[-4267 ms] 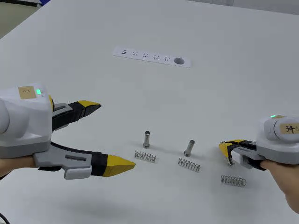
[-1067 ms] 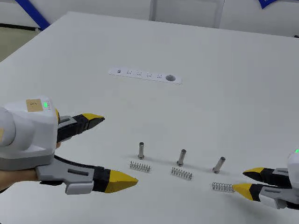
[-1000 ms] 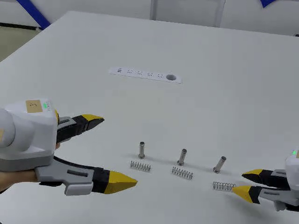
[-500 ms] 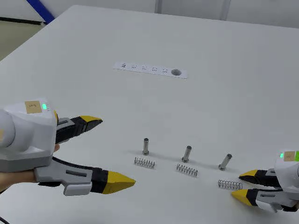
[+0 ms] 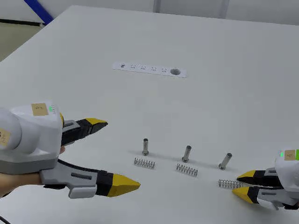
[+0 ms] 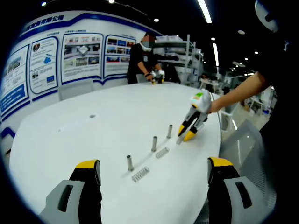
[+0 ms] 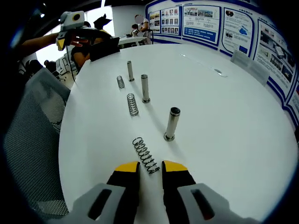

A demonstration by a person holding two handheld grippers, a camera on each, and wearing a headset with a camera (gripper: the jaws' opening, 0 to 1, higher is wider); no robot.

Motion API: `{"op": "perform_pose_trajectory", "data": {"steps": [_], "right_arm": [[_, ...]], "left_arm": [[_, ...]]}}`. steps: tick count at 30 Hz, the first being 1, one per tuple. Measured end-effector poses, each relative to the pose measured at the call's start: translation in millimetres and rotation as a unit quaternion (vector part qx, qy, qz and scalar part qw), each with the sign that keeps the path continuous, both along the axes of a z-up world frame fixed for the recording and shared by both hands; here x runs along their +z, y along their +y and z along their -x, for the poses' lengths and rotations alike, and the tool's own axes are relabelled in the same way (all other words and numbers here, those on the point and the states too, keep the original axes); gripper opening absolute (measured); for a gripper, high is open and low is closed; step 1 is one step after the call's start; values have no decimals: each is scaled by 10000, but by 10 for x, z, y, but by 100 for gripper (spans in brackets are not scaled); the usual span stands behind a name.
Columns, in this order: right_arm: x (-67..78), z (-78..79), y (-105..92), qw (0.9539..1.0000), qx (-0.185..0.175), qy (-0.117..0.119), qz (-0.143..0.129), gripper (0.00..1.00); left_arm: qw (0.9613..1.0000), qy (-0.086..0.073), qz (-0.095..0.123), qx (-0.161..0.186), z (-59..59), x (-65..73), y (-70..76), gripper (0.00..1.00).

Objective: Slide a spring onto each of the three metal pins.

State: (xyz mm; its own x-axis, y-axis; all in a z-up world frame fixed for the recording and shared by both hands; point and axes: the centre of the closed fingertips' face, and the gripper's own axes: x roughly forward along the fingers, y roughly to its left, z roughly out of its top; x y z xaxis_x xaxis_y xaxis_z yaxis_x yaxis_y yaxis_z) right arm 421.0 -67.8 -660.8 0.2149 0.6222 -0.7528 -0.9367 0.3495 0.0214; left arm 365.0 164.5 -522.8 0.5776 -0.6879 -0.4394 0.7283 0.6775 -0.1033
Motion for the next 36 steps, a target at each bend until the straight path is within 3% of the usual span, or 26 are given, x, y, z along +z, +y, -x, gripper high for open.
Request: {"op": "perform_pose_trajectory", "data": {"steps": [7, 15, 20, 24, 36], "right_arm": [[3, 61, 20, 9997, 250, 29, 54, 13], [-21, 59, 23, 9995, 249, -55, 168, 11], [-33, 23, 17, 9990, 231, -194, 324, 11], [-42, -3, -11, 9986, 153, -253, 430, 11], [111, 138, -34, 9983, 223, -351, 400, 11]], "left_arm": [[10000, 15, -3, -3, 24, -11, 3, 96], [10000, 20, -9, -38, 41, -12, -15, 95], [9999, -73, 87, 12, 2, 72, -10, 96], [9999, -104, 44, -5, -4, 87, -1, 95], [9999, -70, -30, -126, 77, 37, -53, 93]]}}
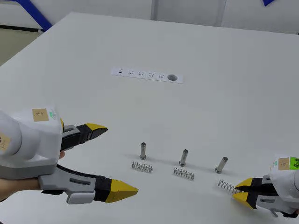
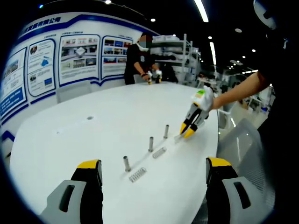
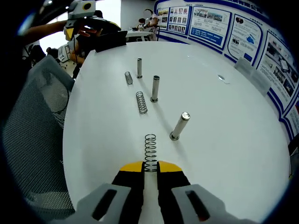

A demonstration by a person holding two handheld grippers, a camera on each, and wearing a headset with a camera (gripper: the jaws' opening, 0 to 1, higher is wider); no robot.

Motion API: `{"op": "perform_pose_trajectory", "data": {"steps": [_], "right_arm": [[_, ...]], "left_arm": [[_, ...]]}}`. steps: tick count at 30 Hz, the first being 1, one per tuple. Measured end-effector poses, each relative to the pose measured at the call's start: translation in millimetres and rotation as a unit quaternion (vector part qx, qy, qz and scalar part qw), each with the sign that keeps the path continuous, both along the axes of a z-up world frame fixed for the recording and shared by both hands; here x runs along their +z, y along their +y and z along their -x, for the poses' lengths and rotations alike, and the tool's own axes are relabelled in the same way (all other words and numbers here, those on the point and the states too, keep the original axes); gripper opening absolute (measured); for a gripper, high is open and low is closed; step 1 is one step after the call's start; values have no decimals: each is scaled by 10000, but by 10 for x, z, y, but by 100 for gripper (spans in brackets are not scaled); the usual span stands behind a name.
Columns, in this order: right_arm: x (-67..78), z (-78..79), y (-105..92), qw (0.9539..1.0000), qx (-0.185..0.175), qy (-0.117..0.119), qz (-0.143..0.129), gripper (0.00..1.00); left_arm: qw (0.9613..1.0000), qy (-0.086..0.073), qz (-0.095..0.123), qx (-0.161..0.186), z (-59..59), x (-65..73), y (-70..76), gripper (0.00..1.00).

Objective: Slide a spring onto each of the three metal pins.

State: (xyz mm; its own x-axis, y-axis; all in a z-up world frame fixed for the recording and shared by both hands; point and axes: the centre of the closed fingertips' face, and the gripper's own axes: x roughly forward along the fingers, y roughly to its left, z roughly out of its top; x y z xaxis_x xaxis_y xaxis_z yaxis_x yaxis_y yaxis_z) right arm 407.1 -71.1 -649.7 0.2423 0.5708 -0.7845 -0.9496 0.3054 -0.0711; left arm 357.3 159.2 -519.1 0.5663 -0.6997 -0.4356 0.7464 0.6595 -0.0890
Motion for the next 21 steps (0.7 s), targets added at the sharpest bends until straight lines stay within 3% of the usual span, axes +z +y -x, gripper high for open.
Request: {"op": "perform_pose_trajectory", "data": {"steps": [8, 13, 21], "right_arm": [[403, 7, 153, 9990, 165, -344, -230, 11], [665, 26, 328, 9966, 440, -618, -310, 11], [973, 130, 654, 9919, 873, -829, -414, 11]], "left_arm": [[9998, -31, -20, -170, 12, 16, -103, 90], [9993, -40, -45, -381, 52, 0, -246, 87], [9982, -93, 48, -584, 72, 37, -443, 80]]}}
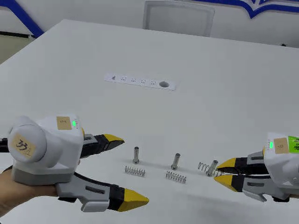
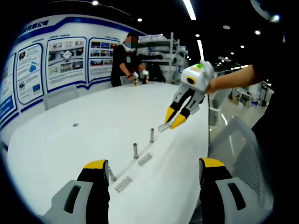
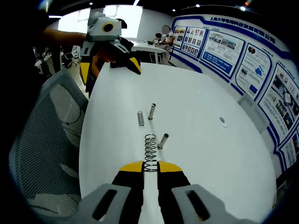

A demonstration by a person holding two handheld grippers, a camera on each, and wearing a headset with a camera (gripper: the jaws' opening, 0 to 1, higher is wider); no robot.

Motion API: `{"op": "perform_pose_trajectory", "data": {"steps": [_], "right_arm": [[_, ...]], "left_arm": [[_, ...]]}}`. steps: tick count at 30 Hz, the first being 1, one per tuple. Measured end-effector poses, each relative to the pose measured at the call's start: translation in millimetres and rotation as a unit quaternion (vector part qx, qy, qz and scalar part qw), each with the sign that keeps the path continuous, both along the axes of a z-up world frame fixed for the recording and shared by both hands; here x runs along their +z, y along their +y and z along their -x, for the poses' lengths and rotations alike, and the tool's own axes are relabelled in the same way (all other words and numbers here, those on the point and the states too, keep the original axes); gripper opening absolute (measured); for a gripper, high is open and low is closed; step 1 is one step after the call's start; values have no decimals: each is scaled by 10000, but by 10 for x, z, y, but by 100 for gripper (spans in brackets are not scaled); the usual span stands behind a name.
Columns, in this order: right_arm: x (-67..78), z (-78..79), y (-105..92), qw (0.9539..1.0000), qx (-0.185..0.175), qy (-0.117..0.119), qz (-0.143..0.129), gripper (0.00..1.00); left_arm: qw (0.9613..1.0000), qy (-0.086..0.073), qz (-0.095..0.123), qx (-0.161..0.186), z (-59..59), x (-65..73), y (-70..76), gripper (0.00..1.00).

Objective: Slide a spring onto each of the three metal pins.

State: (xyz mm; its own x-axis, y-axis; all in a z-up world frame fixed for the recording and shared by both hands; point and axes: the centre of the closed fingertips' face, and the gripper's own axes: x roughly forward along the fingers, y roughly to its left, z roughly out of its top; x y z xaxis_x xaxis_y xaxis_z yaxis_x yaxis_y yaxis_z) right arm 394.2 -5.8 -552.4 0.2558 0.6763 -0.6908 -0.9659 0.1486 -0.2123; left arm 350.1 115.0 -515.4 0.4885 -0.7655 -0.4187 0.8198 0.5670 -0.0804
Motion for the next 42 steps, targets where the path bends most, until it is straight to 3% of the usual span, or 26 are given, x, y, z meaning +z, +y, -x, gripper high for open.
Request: {"op": "perform_pose_trajectory", "data": {"steps": [3, 5, 8, 12, 15, 20, 21, 23, 25, 32, 39, 42], "right_arm": [[94, 60, 138, 9997, 241, -61, 13, 11], [154, 117, 241, 9991, 420, -92, 20, 11], [215, 205, 367, 9978, 658, -120, 24, 11], [281, 314, 496, 9958, 898, -178, 47, 11], [306, 374, 558, 9945, 1027, -210, 54, 11], [306, 431, 609, 9928, 1167, -256, 102, 11], [304, 435, 610, 9926, 1178, -263, 108, 11], [295, 450, 615, 9922, 1210, -261, 120, 11], [275, 470, 622, 9919, 1238, -260, 152, 11], [248, 523, 660, 9908, 1316, -249, 178, 11], [271, 542, 677, 9897, 1398, -248, 179, 11], [298, 555, 690, 9887, 1463, -274, 156, 11]], "left_arm": [[9999, 24, 0, -148, 2, -1, -77, 75], [9993, 24, -143, -333, 14, -29, -138, 73], [9987, -90, -215, -443, -17, -13, -229, 68], [9987, -192, -63, -468, -68, 55, -370, 67], [9980, -269, -176, -540, -78, 25, -449, 57], [9975, -187, -248, -635, -23, -65, -548, 45], [9972, -215, -285, -656, -13, -76, -555, 42], [9957, -456, -486, -637, -43, -94, -536, 30], [9961, -381, -436, -670, -20, -100, -549, 24], [9955, -349, -425, -768, 14, -104, -577, 20], [9957, -204, -345, -838, 51, -99, -560, 13], [9944, -271, -347, -962, 80, -79, -555, 11]]}}
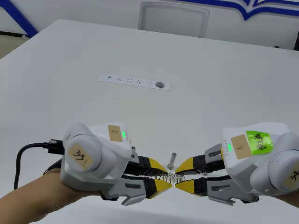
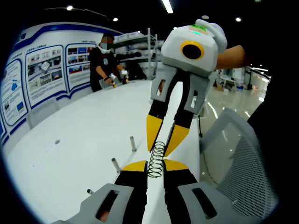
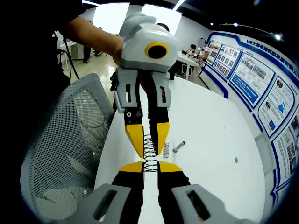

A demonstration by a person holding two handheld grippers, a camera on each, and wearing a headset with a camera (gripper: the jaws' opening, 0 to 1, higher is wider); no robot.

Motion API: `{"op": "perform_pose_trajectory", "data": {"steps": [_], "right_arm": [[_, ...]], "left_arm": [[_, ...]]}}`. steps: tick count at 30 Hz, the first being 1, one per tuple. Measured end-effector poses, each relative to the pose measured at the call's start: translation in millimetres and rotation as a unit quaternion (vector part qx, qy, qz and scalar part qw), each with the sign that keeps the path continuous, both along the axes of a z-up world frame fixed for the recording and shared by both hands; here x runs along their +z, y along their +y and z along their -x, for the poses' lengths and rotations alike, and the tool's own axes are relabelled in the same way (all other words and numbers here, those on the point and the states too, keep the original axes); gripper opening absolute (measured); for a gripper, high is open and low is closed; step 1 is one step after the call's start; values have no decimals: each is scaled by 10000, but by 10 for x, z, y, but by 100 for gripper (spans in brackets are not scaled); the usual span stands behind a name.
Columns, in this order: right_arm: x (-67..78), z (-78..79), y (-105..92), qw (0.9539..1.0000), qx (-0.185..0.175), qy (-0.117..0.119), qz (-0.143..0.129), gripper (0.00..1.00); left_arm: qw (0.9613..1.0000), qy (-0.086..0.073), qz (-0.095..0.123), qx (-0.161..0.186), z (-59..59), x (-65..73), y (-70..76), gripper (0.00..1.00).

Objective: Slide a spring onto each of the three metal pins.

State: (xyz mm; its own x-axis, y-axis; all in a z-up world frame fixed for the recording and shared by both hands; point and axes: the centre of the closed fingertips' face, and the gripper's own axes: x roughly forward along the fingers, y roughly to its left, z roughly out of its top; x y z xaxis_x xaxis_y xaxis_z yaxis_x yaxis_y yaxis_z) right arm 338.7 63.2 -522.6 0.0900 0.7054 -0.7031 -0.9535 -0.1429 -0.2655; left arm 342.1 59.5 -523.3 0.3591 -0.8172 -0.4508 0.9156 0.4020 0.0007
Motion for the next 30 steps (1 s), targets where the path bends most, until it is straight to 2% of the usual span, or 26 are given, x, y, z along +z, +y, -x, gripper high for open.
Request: {"op": "perform_pose_trajectory", "data": {"steps": [2, 4, 10, 14, 18, 20, 23, 26, 30], "right_arm": [[17, -2, 8, 10000, 24, -29, -12, 11], [44, -27, 27, 9999, 7, -100, -70, 11], [95, -27, 31, 9996, 37, 167, -233, 13], [75, -86, -1, 9996, -79, 185, -198, 16], [119, -50, 19, 9975, -169, 514, -448, 15], [124, -22, 20, 9969, -130, 605, -495, 13], [97, 14, 3, 9970, -74, 649, -417, 12], [78, 26, -19, 9979, 4, 580, -301, 11], [122, 47, -46, 9974, 47, 651, -308, 11]], "left_arm": [[10000, -6, 38, -34, 7, 19, 5, 10], [9999, -107, 45, -31, -14, 45, 15, 10], [9996, -171, 100, -181, 7, 95, 27, 10], [9995, -186, 147, -201, 3, 135, 46, 10], [9994, -184, 172, -237, 13, 151, 40, 10], [9992, -193, 200, -271, 25, 165, 26, 10], [9990, -232, 140, -354, 54, 144, 1, 10], [9988, -278, 74, -386, 60, 126, -30, 10], [9984, -321, 27, -467, 75, 136, -41, 10]]}}
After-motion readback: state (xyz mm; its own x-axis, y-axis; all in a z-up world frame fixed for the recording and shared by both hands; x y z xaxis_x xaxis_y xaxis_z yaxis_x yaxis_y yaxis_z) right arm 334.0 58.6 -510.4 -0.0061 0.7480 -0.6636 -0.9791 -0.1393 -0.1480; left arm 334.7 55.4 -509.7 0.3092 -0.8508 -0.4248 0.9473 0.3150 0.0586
